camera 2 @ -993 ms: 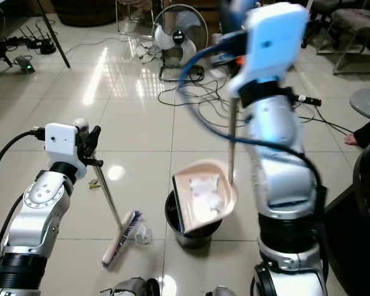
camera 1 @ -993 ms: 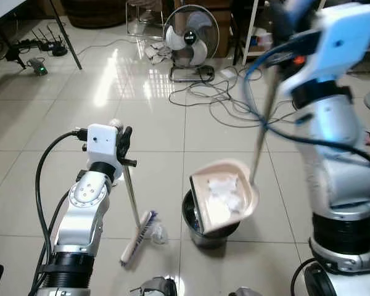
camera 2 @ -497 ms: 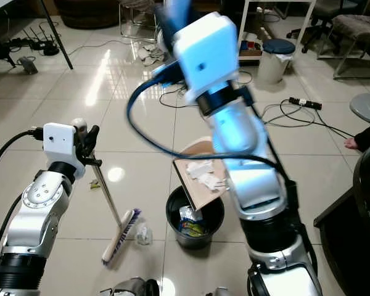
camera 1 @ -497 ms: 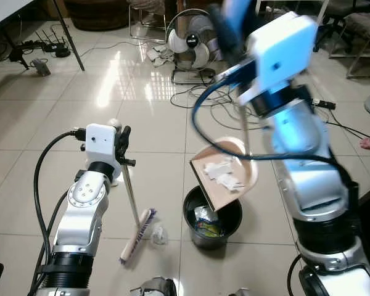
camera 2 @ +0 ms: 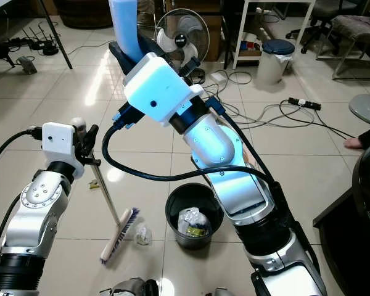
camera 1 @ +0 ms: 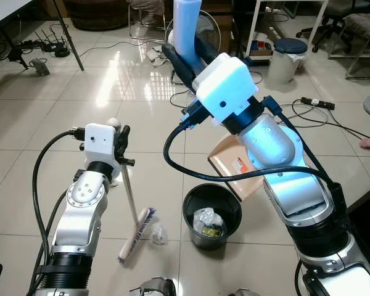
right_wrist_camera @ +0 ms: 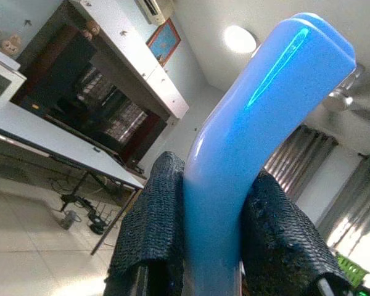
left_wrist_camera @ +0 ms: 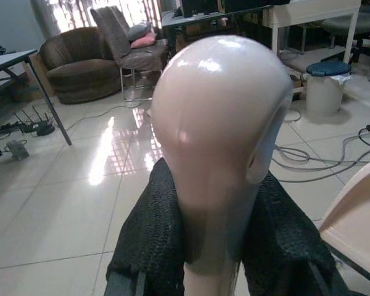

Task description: Sweep floor

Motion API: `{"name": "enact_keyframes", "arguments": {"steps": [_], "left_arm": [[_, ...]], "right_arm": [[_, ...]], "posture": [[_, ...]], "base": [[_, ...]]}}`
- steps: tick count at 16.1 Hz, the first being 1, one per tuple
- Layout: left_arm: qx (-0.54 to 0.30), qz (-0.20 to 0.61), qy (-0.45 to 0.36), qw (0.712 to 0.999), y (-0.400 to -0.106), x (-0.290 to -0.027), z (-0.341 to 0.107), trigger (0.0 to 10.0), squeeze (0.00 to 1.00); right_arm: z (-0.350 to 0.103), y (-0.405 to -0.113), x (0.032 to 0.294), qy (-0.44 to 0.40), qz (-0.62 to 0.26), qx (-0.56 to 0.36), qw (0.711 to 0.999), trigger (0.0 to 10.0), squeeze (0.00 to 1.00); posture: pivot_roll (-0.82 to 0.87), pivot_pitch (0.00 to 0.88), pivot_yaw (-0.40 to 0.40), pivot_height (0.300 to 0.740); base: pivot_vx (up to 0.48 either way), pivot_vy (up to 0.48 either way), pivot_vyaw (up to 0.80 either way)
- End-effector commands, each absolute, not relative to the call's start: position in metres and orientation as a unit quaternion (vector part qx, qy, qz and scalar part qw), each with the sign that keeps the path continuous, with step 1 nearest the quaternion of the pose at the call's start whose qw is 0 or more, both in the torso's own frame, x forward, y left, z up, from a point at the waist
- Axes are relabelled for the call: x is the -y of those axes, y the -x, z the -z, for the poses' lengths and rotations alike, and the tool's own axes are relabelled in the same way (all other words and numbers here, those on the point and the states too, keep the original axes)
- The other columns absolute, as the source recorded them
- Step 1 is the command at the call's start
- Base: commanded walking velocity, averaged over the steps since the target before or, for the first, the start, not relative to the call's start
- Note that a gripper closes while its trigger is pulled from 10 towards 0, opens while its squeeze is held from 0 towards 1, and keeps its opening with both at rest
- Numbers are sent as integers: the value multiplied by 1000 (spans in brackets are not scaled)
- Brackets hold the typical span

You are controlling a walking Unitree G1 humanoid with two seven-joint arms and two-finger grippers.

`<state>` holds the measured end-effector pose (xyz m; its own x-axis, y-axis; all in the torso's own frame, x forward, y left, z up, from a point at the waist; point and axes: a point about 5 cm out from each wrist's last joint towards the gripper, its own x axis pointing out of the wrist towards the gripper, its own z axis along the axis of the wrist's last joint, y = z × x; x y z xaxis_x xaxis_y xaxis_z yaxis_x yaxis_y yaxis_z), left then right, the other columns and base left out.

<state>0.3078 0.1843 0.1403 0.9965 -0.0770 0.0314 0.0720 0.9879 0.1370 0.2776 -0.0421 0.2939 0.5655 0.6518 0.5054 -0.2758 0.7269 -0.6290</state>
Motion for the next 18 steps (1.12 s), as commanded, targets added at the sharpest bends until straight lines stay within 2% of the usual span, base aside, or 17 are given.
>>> {"name": "enact_keyframes", "arguments": {"steps": [1,4,5,6,7,13,18], "left_arm": [[39,39,-75,996,-307,-186,-150,10000,0],[48,57,-84,994,-310,-181,-159,10000,0],[61,57,-86,993,-315,-180,-169,10000,0],[75,56,-86,992,-319,-180,-179,10000,0],[86,58,-89,991,-320,-181,-186,10000,0],[94,66,-103,988,-321,-183,-193,10000,0],[87,75,-110,987,-317,-181,-188,10000,0]], "right_arm": [[-306,-276,46,263,-245,408,839,10000,0],[-326,-283,69,177,-171,408,879,10000,0],[-334,-287,80,101,-139,402,899,10000,0],[-338,-289,88,46,-121,399,908,10000,0],[-340,-290,91,25,-110,398,911,10000,0],[-347,-290,95,48,-77,401,912,10000,0],[-342,-291,96,-13,-86,387,918,10000,0]], "posture": [[-22,60,58,740],[-25,60,57,740],[-21,59,58,740],[-21,59,58,740],[-19,57,59,740],[-19,49,64,740],[-10,40,63,740]], "base": [[0,0,0],[0,0,0],[0,0,0],[0,0,0],[0,281,0],[0,426,0],[0,439,0]]}}
